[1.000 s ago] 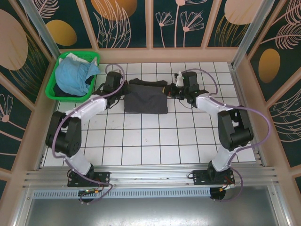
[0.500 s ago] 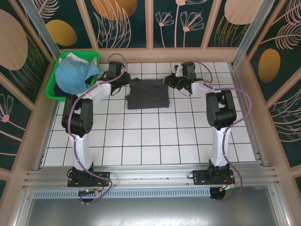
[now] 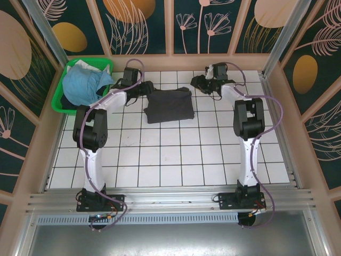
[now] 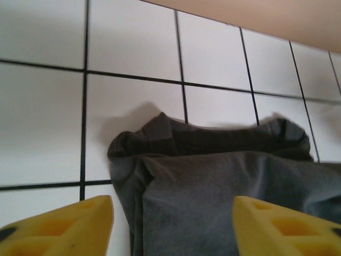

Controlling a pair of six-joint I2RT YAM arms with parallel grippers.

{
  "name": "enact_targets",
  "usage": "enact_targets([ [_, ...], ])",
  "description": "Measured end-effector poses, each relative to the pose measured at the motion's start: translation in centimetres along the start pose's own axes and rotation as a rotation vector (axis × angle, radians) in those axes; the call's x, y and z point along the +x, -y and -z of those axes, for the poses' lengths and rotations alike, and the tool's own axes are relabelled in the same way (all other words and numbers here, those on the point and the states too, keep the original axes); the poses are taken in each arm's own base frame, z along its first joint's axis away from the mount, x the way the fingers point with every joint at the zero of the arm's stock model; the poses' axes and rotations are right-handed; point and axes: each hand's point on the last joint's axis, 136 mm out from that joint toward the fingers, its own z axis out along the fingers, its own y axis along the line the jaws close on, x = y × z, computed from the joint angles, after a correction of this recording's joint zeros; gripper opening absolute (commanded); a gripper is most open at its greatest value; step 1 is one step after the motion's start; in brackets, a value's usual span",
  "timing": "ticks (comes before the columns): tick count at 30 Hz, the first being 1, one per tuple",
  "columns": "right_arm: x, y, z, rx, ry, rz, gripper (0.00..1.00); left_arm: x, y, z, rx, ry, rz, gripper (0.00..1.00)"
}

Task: Fold and stack the t-shirts

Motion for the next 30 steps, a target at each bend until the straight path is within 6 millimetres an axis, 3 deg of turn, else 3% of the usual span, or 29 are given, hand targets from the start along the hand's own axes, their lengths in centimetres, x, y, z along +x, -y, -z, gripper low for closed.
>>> enact_targets([
  [3, 2.1, -0.6, 1.0, 0.043, -0.006, 0.028, 0.43, -1.1, 0.7, -1.8, 0.015, 0.013, -0.065, 0.69],
  [6, 5.4, -1.7, 0.7, 0.065, -0.046, 0.07, 0.42, -0.6, 0.3, -3.8, 0.007, -0.01, -0.13, 0.66],
  [9, 8.3, -3.1, -0.5, 0.071, -0.092, 0.117, 0.41, 0.8, -0.7, -5.6, -0.012, -0.06, -0.173, 0.56],
  [11, 9.4, -3.9, -1.3, 0.066, -0.112, 0.142, 0.39, 1.6, -1.5, -6.3, -0.034, -0.086, -0.198, 0.39],
  [15, 7.7, -3.6, -3.1, 0.078, -0.098, 0.163, 0.38, 2.2, -2.5, -6.7, -0.068, -0.103, -0.233, 0.15],
  [18, 6.2, -2.5, -4.3, 0.1, -0.082, 0.163, 0.4, 2.1, -2.7, -6.8, -0.067, -0.096, -0.246, 0.03],
  [27, 4.0, -2.2, -7.4, 0.119, -0.068, 0.2, 0.42, 2.3, -5.2, -6.2, -0.093, -0.073, -0.236, 0.05],
  [30, 3.8, -1.6, -8.5, 0.125, -0.068, 0.198, 0.49, 2.0, -5.2, -6.1, -0.095, -0.06, -0.236, 0.07],
])
